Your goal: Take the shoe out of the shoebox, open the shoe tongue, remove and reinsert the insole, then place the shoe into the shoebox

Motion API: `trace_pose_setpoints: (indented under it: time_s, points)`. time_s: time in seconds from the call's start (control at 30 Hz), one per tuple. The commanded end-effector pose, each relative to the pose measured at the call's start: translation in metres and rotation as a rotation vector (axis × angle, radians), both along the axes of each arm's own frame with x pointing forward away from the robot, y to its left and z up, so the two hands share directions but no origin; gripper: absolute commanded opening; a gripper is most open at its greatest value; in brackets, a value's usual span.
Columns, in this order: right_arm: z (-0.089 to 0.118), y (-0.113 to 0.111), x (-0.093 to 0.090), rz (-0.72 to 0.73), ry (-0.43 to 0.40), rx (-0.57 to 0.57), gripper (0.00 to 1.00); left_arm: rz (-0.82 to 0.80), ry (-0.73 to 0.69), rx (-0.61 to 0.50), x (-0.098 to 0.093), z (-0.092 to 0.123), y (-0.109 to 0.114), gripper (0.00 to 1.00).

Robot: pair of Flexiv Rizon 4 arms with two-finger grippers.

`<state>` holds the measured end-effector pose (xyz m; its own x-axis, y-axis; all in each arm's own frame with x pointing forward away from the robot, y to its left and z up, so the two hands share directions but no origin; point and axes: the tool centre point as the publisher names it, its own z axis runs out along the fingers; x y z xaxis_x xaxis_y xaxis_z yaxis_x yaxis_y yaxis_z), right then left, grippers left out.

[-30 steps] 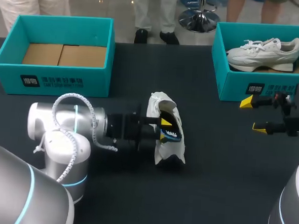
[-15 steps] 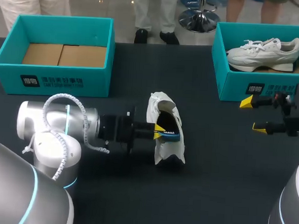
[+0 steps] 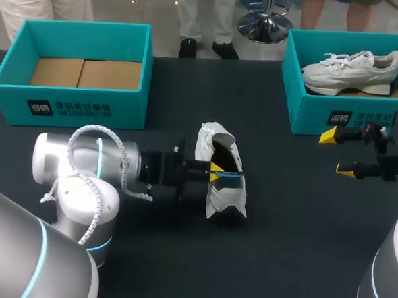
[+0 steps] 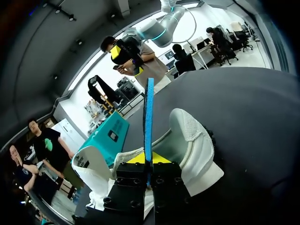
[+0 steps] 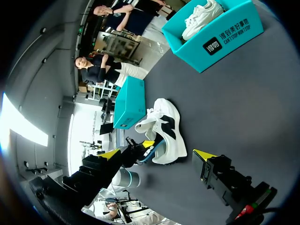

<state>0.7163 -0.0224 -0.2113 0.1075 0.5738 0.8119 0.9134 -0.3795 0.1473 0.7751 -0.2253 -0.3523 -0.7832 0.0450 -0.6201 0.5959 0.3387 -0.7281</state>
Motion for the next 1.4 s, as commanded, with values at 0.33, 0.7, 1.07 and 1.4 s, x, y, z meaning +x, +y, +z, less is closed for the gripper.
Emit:
trace_pose_setpoints:
  time_s: [0.33,0.7,1.07,1.4]
  points:
    - [0.000,0.000,-0.001,-0.002,0.002,-0.003,1.00,-0.003,0.001,-0.001,-0.009,0.012,-0.001,0.38]
    - [0.000,0.000,-0.001,-0.002,0.002,-0.003,1.00,-0.019,0.005,0.010,-0.019,0.017,0.008,0.12]
    - [0.000,0.000,-0.001,-0.002,0.002,-0.003,1.00,-0.007,0.022,0.013,-0.008,0.005,-0.010,0.00]
    - [0.000,0.000,-0.001,-0.002,0.002,-0.003,1.00,0.010,0.024,0.029,0.000,0.002,-0.016,0.00]
